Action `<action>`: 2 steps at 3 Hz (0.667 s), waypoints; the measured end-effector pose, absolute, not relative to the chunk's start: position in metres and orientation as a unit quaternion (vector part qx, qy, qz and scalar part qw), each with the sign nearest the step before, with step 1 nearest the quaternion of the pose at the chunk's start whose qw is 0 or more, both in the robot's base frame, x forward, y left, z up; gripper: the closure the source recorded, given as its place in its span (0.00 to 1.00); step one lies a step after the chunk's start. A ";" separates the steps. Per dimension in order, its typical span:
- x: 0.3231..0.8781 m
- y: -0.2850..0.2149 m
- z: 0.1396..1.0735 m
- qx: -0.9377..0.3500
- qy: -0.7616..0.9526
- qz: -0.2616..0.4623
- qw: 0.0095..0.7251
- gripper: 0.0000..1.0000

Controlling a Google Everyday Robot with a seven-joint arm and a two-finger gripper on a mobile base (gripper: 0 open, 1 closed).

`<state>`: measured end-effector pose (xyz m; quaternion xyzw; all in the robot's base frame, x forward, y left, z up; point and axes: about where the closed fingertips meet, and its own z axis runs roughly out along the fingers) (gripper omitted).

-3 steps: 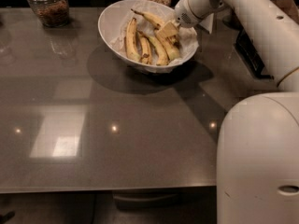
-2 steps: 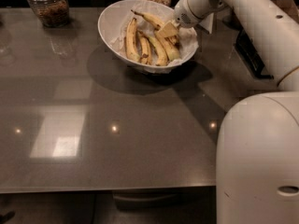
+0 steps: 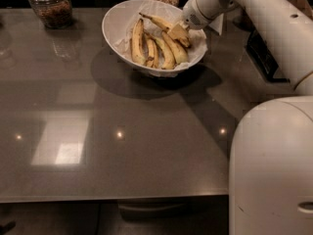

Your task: Pick banana from white bowl

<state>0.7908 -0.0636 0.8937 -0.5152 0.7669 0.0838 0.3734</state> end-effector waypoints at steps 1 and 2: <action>0.776 -0.061 0.911 -0.527 0.761 0.071 0.373 1.00; 0.753 -0.056 0.931 -0.546 0.752 0.060 0.366 1.00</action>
Offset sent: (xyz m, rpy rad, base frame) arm -0.0698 0.0083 0.0697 -0.1117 -0.0539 0.0760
